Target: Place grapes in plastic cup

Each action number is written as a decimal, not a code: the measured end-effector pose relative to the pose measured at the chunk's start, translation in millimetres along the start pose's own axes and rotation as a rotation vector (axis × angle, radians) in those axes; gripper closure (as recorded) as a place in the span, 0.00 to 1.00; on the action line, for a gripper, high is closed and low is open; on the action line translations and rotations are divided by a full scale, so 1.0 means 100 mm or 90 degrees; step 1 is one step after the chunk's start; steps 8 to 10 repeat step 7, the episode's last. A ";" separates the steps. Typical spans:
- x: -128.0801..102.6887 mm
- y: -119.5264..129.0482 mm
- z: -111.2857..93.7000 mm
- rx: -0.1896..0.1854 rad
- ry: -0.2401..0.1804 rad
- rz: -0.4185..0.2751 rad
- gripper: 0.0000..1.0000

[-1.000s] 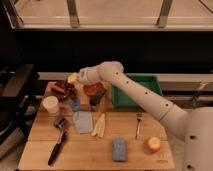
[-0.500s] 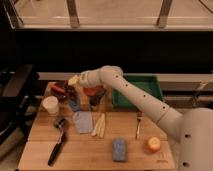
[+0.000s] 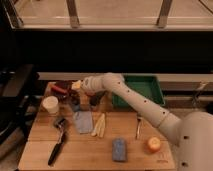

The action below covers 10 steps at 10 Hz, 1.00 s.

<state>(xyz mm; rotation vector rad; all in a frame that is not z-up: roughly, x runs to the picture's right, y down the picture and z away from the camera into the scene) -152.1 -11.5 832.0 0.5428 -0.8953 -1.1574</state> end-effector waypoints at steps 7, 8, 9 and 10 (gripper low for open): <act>-0.06 0.14 -0.01 0.002 0.003 0.018 0.38; -0.06 0.14 -0.01 0.002 0.003 0.018 0.38; -0.06 0.14 -0.01 0.002 0.003 0.018 0.38; -0.06 0.14 -0.01 0.002 0.003 0.018 0.38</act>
